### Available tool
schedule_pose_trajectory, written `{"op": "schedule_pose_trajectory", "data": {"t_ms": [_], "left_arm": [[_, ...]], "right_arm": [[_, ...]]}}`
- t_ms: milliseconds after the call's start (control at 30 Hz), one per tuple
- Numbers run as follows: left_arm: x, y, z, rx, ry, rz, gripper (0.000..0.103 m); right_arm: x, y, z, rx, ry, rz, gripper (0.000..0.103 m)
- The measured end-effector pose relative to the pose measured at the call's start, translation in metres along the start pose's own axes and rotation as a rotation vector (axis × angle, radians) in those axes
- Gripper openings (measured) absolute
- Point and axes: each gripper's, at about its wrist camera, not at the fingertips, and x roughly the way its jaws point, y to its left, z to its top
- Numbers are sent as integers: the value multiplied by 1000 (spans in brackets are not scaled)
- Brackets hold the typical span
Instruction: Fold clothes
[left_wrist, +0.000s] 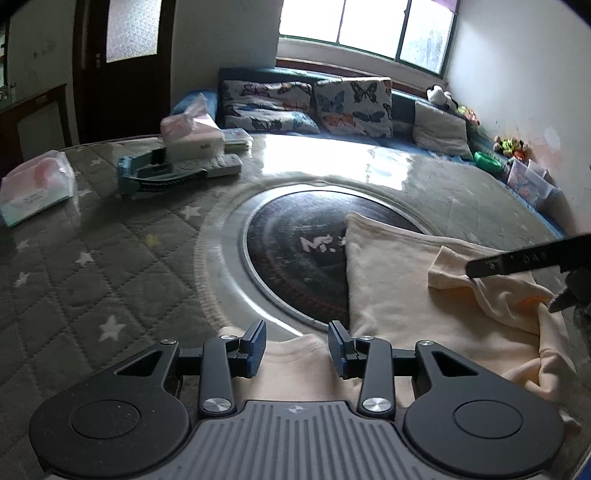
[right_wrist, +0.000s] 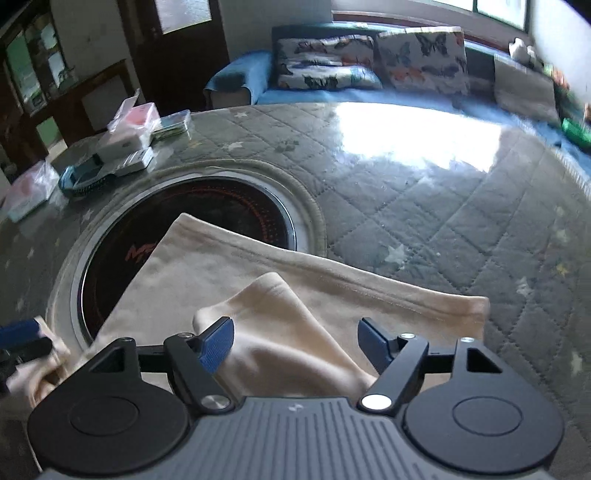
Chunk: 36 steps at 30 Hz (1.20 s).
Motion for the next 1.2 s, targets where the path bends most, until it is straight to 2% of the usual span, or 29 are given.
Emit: {"op": "schedule_pose_trajectory", "data": {"t_ms": [233, 400, 433, 467, 500, 567, 600, 633, 800, 933, 1133, 1200], "left_arm": [[-16, 23, -9, -35, -17, 52, 41], [-18, 26, -10, -47, -15, 54, 41], [-19, 24, -9, -40, -18, 48, 41], [-19, 22, -8, -34, -21, 43, 41], [-18, 18, -7, -27, -23, 35, 41], [-15, 11, -3, -12, -23, 18, 42], [-12, 6, -1, -4, -21, 11, 42], [-9, 2, 0, 4, -18, 8, 42], [6, -17, 4, 44, 2, -20, 42], [11, -27, 3, 70, 8, -45, 42], [19, -35, -2, 104, 31, -58, 42], [19, -35, -3, 109, 36, -56, 42]], "right_arm": [[-11, 34, -16, -188, -37, 16, 75], [5, 48, -16, -237, -40, -12, 65], [8, 50, -16, -247, -40, -18, 58], [11, 50, -16, -246, -34, -21, 45], [13, 50, -16, -243, -26, -24, 42], [11, 44, -16, -236, -34, -37, 25], [7, 39, -16, -224, -41, -36, 13], [3, 34, -15, -208, -50, -40, 8], [-26, -1, -14, -127, -103, -106, 6], [-56, -42, -20, -60, -128, -232, 5], [-83, -90, -43, 9, -74, -418, 5], [-90, -99, -49, 24, -61, -465, 9]]}}
